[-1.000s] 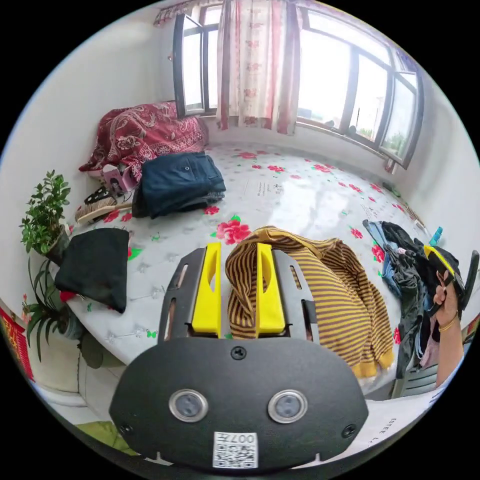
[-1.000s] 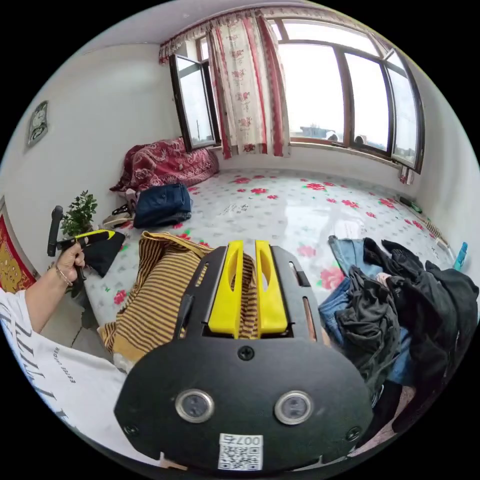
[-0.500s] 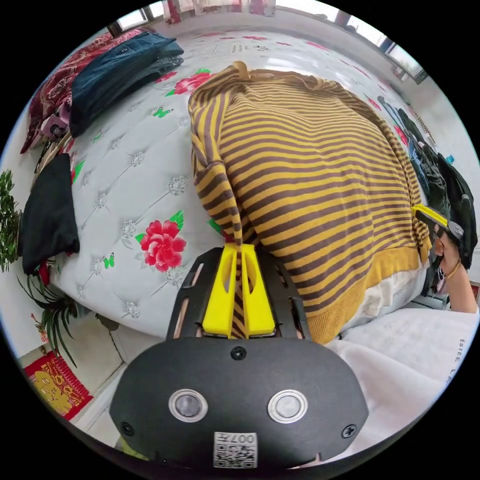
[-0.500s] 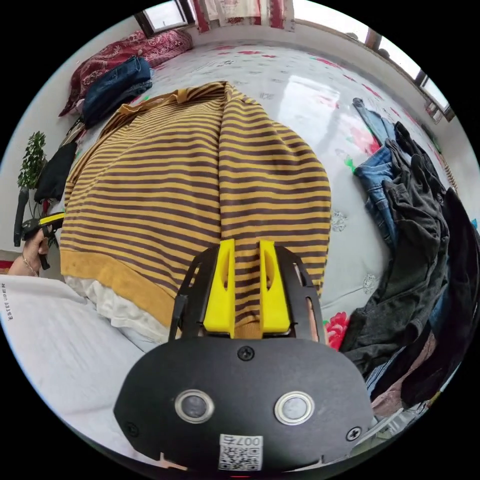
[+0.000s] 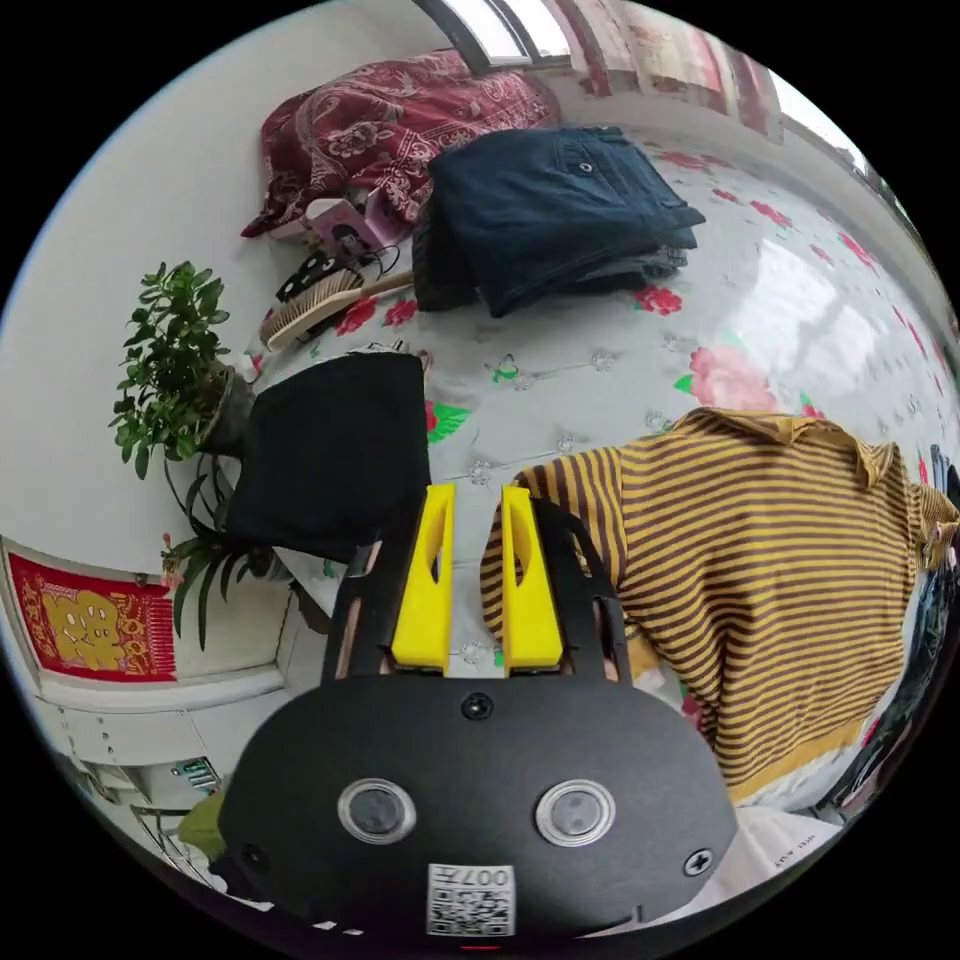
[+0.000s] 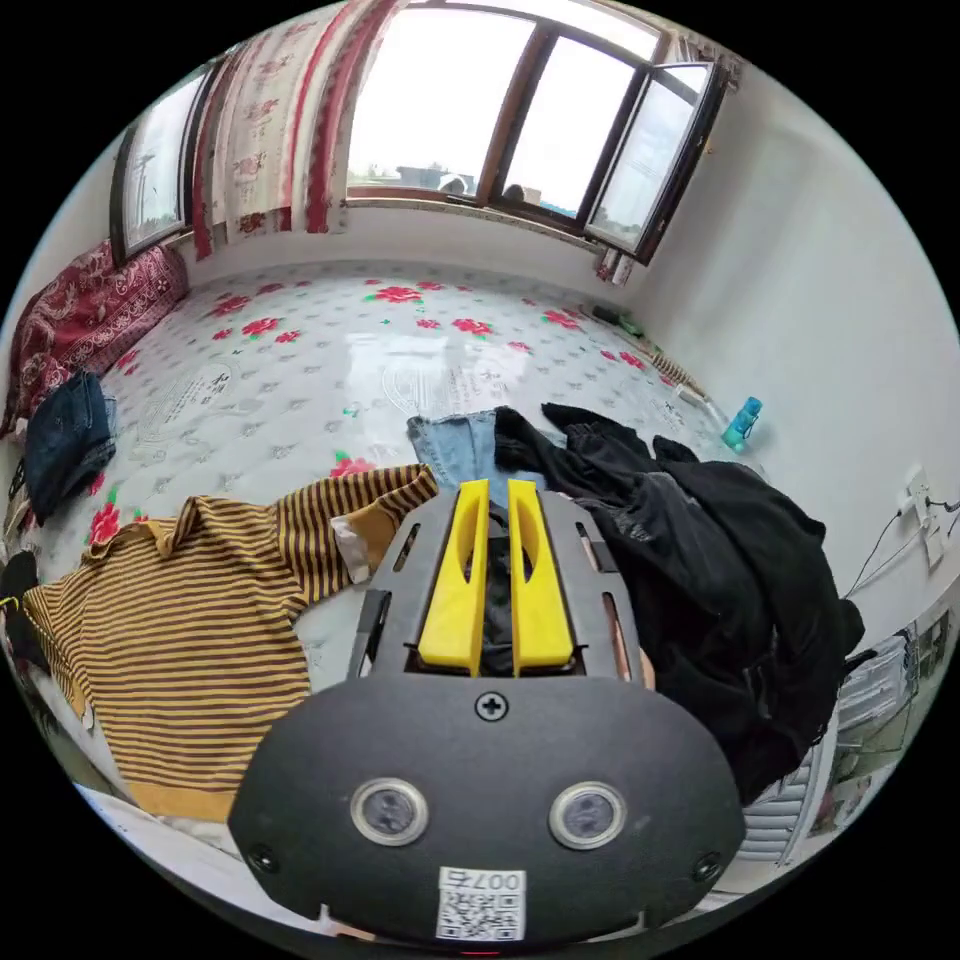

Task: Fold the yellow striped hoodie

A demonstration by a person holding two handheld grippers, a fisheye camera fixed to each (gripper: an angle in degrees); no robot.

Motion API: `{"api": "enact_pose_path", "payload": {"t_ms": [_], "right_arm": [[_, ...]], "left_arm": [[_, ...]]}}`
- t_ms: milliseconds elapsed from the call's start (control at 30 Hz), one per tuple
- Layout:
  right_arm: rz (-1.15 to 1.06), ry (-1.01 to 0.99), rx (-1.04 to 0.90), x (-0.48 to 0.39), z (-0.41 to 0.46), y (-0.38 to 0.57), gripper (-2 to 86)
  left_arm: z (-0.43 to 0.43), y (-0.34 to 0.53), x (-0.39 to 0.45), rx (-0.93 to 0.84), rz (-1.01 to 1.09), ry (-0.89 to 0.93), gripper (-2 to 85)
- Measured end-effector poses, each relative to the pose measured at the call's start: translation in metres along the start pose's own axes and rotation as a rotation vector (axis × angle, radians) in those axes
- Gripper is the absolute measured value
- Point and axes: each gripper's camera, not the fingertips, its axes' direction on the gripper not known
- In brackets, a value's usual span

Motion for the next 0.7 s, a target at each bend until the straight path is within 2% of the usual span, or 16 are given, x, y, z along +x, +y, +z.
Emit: {"api": "enact_pose_path", "payload": {"t_ms": [100, 233, 333, 467, 500, 567, 633, 700], "right_arm": [[-0.279, -0.247, -0.023, -0.104, 0.024, 0.006, 3.2], [-0.667, -0.423, -0.099, -0.263, 0.068, 0.025, 4.4], [-0.931, -0.401, -0.099, -0.36, 0.091, 0.04, 5.4], [-1.179, -0.371, -0.115, -0.426, 0.117, 0.055, 4.9], [-1.185, -0.356, -0.099, -0.434, 0.124, 0.052, 3.8], [-1.063, -0.297, -0.017, -0.43, 0.133, 0.032, 2.0], [-0.67, -0.22, -0.121, -0.4, 0.164, -0.024, 0.6], [-0.388, -0.309, -0.227, -0.357, 0.183, -0.05, 0.3]], "left_arm": [[-0.009, -0.009, 0.048, 0.116, 0.131, 0.125, 7.9], [0.019, -0.031, 0.148, 0.099, 0.467, 0.236, 10.3], [0.043, -0.044, 0.207, 0.113, 0.681, 0.243, 11.8], [0.074, -0.06, 0.247, 0.109, 0.817, 0.204, 9.1], [0.084, -0.071, 0.252, 0.092, 0.792, 0.154, 6.5], [0.099, -0.095, 0.249, 0.058, 0.703, 0.091, 4.6], [0.108, -0.131, 0.224, -0.03, 0.512, 0.237, 5.3], [0.117, -0.149, 0.198, -0.126, 0.322, 0.331, 7.3]]}}
